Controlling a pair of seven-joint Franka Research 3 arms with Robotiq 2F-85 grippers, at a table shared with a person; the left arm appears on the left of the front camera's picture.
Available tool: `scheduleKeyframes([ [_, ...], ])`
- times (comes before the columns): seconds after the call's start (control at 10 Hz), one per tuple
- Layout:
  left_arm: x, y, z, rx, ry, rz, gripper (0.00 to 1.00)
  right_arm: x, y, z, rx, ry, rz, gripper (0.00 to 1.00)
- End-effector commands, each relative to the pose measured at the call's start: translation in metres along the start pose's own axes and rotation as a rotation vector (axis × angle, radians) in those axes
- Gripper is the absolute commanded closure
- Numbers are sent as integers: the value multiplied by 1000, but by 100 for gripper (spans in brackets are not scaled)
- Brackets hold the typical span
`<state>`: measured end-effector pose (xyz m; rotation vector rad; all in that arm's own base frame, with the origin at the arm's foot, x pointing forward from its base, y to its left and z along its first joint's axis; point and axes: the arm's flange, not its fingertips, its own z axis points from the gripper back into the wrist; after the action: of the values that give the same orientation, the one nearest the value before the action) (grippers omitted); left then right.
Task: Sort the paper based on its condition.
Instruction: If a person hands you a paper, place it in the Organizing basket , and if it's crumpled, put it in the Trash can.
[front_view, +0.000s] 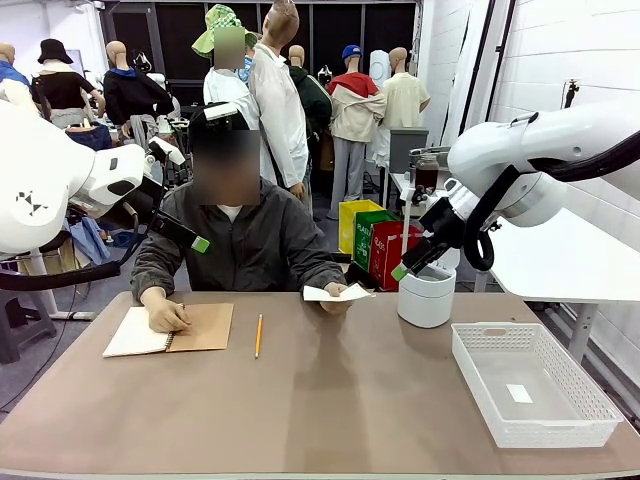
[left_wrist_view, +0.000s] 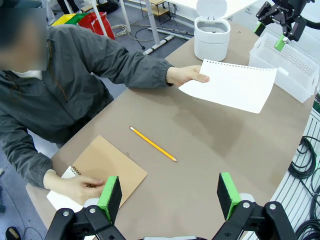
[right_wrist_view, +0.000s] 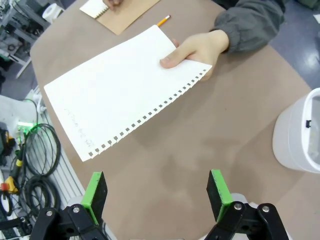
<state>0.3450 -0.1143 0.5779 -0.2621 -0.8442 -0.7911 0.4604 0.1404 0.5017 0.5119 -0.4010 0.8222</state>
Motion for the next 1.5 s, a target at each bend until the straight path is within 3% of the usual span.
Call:
scheduleKeyframes([
  [0.0,0,1,1,-7,5,4,0,0,1,1,11,-19,-10,0],
  [0.2,0,1,1,-7,5,4,0,0,0,0,1,-2,-1,0],
  [0.4,0,1,1,-7,5,4,0,6,-22,-10,-11,-76,-459,0],
  [0.7,0,1,1,-7,5,4,0,-1,-44,-23,98,-125,-799,0],
  [1.1,0,1,1,-7,5,4,0,-13,-63,-49,397,-156,-1043,0],
  [1.4,0,1,1,-7,5,4,0,-29,-64,-67,505,-132,-1131,0],
])
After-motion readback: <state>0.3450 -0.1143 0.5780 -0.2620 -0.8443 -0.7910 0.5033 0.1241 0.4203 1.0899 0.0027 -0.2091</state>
